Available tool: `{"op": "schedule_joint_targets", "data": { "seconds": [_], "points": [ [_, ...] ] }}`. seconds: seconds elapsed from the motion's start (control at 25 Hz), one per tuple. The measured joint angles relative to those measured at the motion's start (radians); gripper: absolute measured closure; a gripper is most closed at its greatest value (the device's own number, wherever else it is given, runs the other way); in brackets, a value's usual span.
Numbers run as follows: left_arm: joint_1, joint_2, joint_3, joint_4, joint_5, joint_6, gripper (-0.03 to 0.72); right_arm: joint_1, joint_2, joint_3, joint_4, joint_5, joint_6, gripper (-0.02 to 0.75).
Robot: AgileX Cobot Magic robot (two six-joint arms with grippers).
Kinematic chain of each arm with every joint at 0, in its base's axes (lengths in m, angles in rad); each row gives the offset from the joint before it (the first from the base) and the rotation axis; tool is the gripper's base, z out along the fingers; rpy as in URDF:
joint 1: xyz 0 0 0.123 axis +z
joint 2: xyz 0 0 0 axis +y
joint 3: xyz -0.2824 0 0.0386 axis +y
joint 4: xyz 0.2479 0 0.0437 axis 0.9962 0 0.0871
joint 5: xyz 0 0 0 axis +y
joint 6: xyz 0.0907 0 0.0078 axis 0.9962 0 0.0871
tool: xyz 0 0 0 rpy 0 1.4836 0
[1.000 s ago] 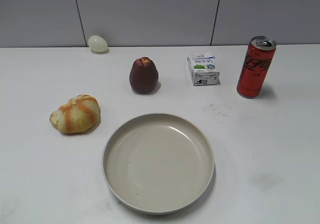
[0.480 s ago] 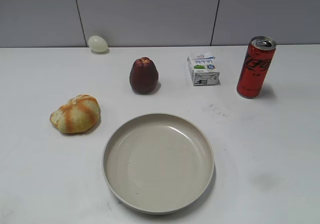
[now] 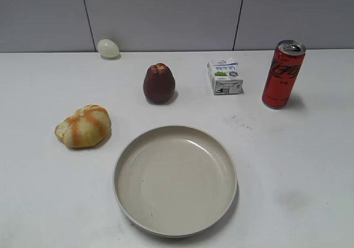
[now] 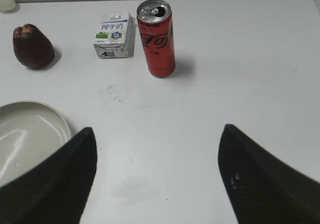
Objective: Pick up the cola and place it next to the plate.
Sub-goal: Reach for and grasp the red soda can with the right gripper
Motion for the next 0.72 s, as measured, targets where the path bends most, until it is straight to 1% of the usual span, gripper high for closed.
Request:
{"op": "schedule_joint_targets", "data": {
  "seconds": [0.2,0.44,0.6,0.72],
  "points": [
    [0.0,0.0,0.0,0.0,0.0,0.0,0.457,0.0,0.294,-0.194,0.017,0.024,-0.032,0.1],
    [0.0,0.0,0.0,0.0,0.0,0.0,0.457,0.009,0.619,-0.473,0.021,0.107,-0.11,0.1],
    [0.0,0.0,0.0,0.0,0.0,0.0,0.457,0.01,0.792,-0.63,0.023,0.123,-0.117,0.1],
    [0.0,0.0,0.0,0.0,0.0,0.0,0.457,0.01,0.912,-0.718,0.023,0.124,-0.123,0.1]
  ]
}}
